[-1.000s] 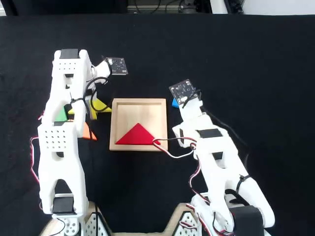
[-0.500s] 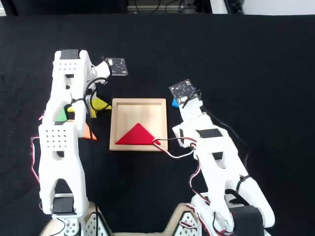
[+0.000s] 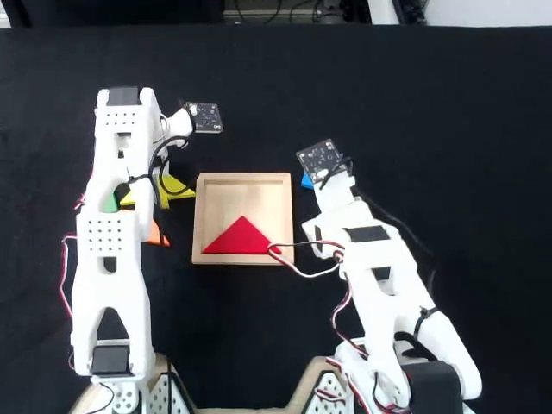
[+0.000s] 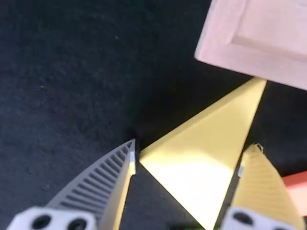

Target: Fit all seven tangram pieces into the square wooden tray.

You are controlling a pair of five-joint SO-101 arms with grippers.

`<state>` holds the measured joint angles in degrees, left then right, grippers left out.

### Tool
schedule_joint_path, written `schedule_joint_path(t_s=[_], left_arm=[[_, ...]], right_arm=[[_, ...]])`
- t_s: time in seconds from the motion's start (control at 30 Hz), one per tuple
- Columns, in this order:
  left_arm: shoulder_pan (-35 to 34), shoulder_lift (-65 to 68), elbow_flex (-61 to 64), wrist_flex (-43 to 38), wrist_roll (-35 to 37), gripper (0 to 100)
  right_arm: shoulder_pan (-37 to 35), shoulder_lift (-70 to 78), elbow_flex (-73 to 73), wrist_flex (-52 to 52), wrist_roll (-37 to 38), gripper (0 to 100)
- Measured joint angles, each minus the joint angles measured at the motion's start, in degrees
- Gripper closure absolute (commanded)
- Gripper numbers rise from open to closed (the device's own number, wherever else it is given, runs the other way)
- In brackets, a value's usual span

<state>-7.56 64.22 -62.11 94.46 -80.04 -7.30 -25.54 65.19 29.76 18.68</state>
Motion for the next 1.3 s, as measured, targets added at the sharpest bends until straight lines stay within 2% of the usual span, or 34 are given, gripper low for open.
schedule_joint_path(t_s=[0.2,0.33,0.6,0.8,0.97,1.3], left_arm=[[-0.1,1.2,-14.9,5.4,5.3,66],[-0.1,1.3,-15.6,5.8,7.2,66],[-0.3,-0.4,-5.0,5.8,7.3,66],[-0.6,-12.6,9.9,5.8,3.2,70],[-0.7,-15.0,19.3,0.3,2.1,69],[-0.7,-15.1,21.5,-5.2,2.7,69]], right_arm=[[0.0,0.0,0.0,-0.1,0.0,90.6],[0.0,0.0,0.0,-0.1,0.0,90.6],[0.0,0.0,0.0,-0.1,0.0,90.6],[0.0,0.0,0.0,-0.1,0.0,90.6],[0.0,0.0,0.0,-0.1,0.0,90.6],[0.0,0.0,0.0,-0.1,0.0,90.6]])
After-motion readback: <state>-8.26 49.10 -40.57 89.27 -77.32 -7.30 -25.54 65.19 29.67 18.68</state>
